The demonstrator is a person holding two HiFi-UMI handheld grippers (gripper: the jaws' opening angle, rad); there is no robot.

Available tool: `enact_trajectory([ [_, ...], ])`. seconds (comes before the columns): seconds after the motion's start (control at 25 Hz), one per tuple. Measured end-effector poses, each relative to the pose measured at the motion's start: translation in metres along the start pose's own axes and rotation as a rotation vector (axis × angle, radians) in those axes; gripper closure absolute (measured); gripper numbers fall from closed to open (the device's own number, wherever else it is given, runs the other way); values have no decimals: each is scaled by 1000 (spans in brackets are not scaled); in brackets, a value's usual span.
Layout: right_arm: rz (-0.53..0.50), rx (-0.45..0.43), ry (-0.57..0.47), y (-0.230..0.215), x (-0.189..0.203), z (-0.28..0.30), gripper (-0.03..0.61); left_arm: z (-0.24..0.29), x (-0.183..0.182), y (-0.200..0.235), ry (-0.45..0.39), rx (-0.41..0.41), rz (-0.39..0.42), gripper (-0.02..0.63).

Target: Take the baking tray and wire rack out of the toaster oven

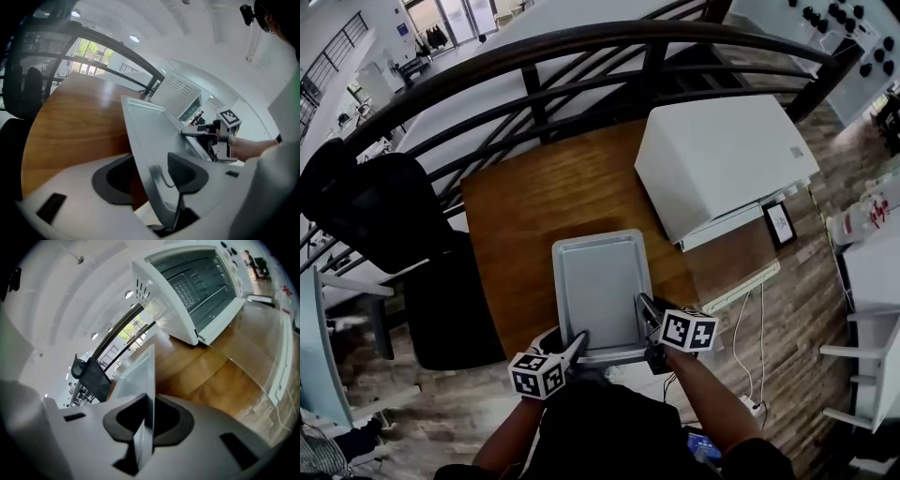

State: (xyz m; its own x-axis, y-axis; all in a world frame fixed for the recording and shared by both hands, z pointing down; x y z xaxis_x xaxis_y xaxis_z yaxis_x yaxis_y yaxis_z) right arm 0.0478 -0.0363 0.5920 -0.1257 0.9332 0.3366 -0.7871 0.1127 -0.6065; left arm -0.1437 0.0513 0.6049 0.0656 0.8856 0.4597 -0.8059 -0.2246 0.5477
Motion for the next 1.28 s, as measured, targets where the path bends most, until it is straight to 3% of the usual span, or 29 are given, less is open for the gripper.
enact_trajectory([
  [0.4, -82, 151, 43, -20, -55, 45, 523, 43, -47, 29, 108, -13, 93, 379],
  [0.76, -154, 242, 62, -25, -92, 79, 492, 61, -82, 50, 156, -34, 111, 379],
  [0.88, -254, 324, 57, -28, -106, 85, 472, 67, -90, 50, 156, -38, 121, 379],
  [1.12, -501, 605, 68, -36, -133, 91, 468, 82, -100, 37, 193, 3, 146, 377],
  [1.28, -661, 701, 4, -22, -139, 89, 446, 85, -93, 34, 221, 3, 158, 377],
])
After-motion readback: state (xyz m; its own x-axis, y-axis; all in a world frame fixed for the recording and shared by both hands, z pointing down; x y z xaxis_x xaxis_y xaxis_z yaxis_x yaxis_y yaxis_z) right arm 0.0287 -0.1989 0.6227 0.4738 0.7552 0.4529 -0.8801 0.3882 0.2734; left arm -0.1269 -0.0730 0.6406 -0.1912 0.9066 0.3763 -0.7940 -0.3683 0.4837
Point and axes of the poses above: the fingertips, and each gripper's own axes: z forward along the fingers, y to its left, x out of its underside, the point moved 3 cm from there along -z, backward along the fingers, and after that the axes turned 11 degrees about y, right-handed, at the moved point
